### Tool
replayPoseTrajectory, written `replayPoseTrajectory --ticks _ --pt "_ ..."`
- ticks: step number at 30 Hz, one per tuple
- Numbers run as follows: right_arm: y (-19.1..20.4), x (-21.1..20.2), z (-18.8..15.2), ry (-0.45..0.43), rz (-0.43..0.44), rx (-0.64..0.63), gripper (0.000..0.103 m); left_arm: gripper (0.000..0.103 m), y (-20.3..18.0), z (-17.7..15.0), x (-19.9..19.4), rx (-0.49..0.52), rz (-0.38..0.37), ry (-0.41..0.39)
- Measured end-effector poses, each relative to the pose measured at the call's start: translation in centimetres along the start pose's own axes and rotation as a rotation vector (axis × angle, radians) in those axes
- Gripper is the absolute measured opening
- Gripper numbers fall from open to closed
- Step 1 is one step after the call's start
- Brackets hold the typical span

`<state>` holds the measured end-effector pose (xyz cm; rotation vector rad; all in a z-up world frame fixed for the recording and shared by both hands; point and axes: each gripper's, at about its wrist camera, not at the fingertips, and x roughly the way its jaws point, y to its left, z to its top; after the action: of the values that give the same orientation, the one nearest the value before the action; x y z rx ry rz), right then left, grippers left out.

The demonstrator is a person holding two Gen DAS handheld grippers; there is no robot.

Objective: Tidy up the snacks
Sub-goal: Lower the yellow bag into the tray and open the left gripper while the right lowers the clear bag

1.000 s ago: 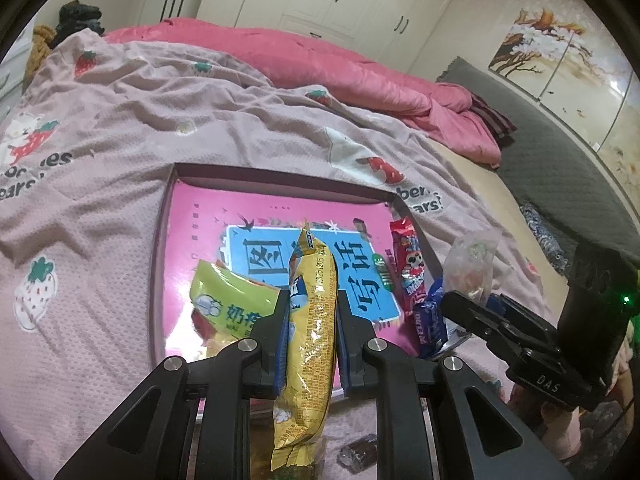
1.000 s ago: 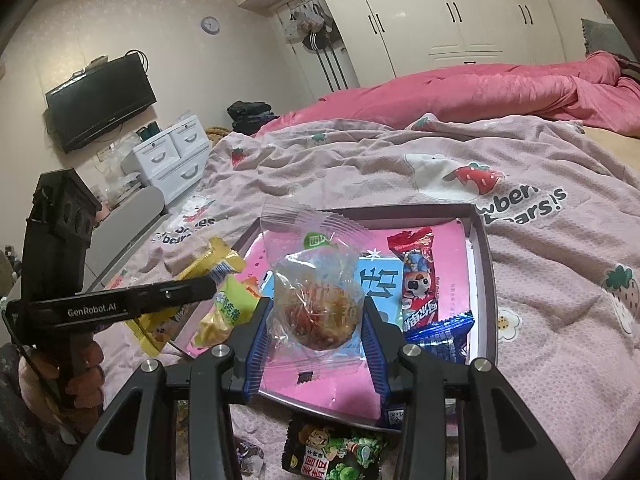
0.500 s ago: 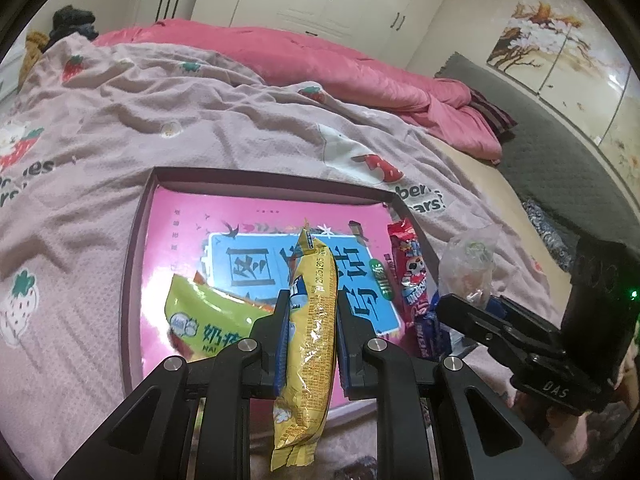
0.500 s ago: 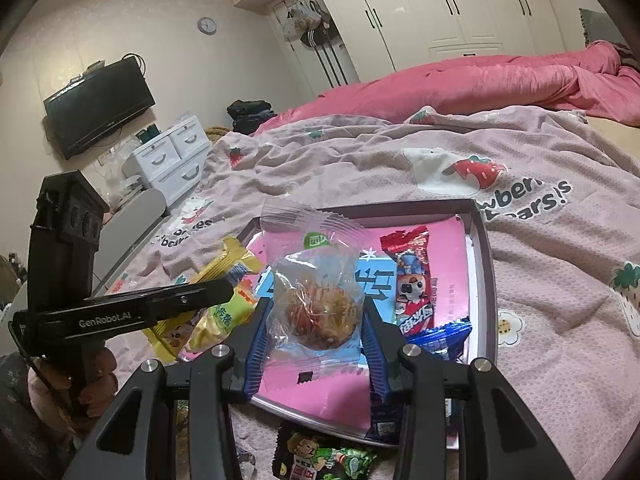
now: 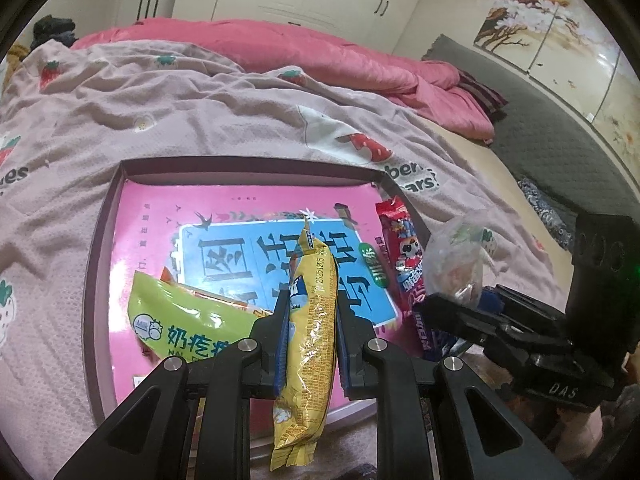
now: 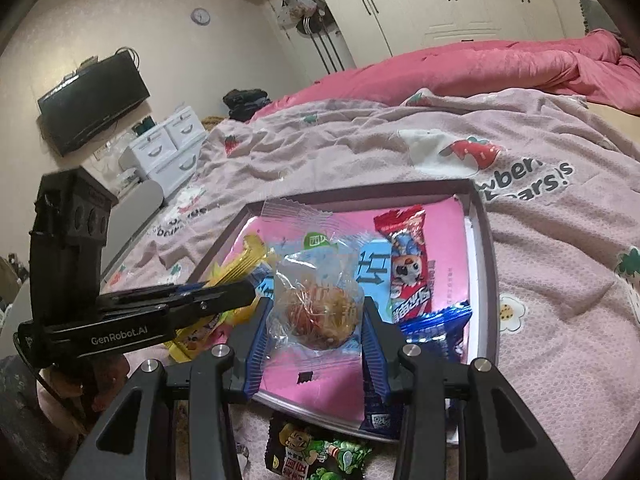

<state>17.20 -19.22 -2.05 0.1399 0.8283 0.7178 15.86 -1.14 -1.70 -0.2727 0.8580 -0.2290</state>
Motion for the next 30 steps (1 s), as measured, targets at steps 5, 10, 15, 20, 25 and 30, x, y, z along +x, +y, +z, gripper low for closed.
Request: replayPoseTrajectory --ticks 5,10,15,20,25,30 --pt "0.3 0.7 -0.4 0.028 -0.014 -0.026 0.043 0.020 -0.1 -0.2 0.3 0.012 0.012 -0.003" --pt "0.8 1.1 -0.6 0.042 -0.005 -0.050 0.043 0.020 -0.2 -0.5 0.6 0.038 0.030 -0.005" --pt "1.6 1.5 -1.0 0.057 0.011 -0.080 0.043 0.020 -0.2 -0.7 1.0 0.043 0.036 -0.001" --pt "2.0 2.7 -1.7 0.106 -0.039 -0.118 0.043 0.020 -0.4 -0.5 1.4 0.049 0.032 0.002" --pt "1.6 3.1 -1.9 0.125 -0.068 -0.111 0.043 0.020 -0.8 -0.4 1.9 0.055 0.024 0.012" --pt "1.0 3.2 -1.9 0.129 -0.068 -0.088 0.043 0.021 -1.1 -0.4 2.6 0.065 0.023 0.026"
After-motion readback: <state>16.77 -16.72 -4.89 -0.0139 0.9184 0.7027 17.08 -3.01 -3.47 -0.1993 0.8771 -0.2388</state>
